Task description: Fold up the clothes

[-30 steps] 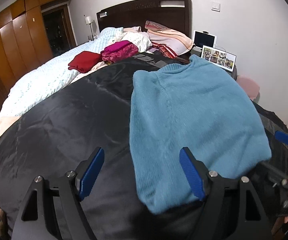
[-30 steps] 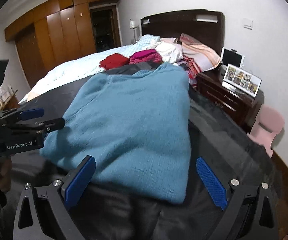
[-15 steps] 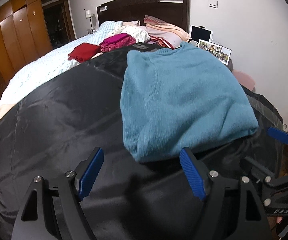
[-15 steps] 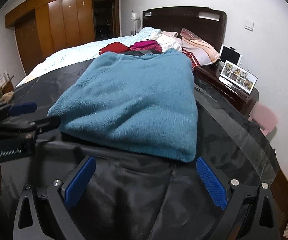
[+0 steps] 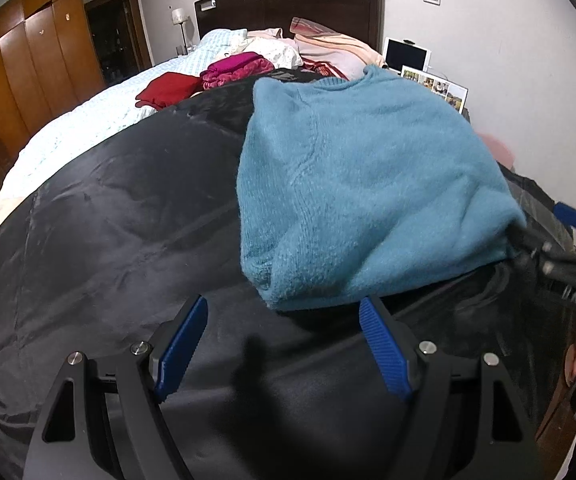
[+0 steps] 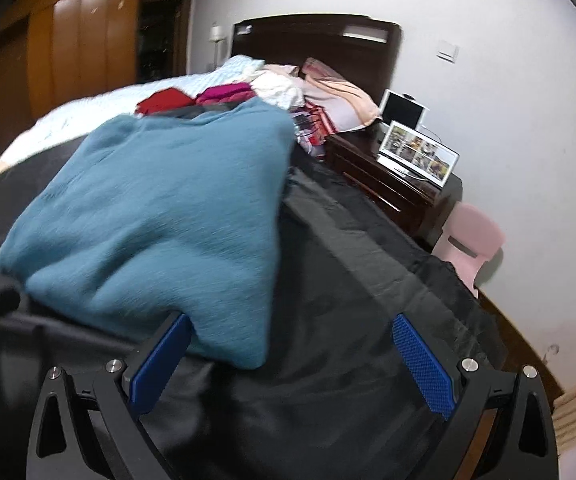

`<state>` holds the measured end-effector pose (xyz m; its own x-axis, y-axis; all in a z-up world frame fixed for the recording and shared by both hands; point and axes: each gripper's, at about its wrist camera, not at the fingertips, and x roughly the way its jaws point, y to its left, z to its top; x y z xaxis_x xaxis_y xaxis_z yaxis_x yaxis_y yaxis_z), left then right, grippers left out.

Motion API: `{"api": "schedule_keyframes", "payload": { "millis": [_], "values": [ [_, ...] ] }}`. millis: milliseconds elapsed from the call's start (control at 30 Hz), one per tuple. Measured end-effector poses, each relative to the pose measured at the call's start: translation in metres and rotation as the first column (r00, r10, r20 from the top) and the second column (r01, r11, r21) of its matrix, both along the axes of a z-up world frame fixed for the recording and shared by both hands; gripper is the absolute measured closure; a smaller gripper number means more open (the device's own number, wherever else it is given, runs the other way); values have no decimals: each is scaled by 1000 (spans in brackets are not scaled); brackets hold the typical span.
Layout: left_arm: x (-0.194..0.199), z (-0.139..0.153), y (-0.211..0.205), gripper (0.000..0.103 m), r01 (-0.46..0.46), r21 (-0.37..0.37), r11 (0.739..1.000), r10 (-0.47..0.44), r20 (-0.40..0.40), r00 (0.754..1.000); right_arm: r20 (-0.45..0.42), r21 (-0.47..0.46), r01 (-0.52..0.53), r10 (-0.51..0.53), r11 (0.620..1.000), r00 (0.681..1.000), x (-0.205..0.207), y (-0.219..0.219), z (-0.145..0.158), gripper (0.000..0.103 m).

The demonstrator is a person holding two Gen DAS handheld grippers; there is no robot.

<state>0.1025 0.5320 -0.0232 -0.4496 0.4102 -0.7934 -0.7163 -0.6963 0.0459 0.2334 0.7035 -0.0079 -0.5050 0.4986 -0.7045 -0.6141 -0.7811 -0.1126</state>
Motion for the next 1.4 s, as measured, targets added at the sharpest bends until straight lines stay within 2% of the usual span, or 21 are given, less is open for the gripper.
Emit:
{"api": "schedule_keyframes", "payload": {
  "millis": [200,433,600,733,967,1133,1200,1400],
  "values": [
    [-7,-8,2,21,-9,-14,1000,9,26,1000,-17,-35,27,-27,999,999,1,29,0,1],
    [-12,-14,2,21,-13,-12,1000,14,63,998,-32,-90,69,-72,993,997,15,37,0,1],
    [-12,-12,-9,21,-23,11,1000,22,79,997,-134,-66,-43,34,997,990,31,0,31,1],
    [-12,-10,-23,21,-45,24,999,43,84,996,-186,-2,-139,136,990,973,14,-28,51,1],
    [-22,-13,-53,21,-116,49,992,111,109,988,-140,-14,-280,275,960,951,-58,-53,36,1],
    [-31,-21,-66,21,-154,63,986,143,148,979,1,32,-339,339,940,941,-98,-84,9,1],
    [-33,-22,-67,21,-158,69,985,145,159,977,39,24,-336,335,941,941,-107,-89,-2,1],
    [-32,-25,-65,21,-139,72,988,126,166,978,-17,-50,-287,287,957,958,-100,-76,-11,1]
  ]
}}
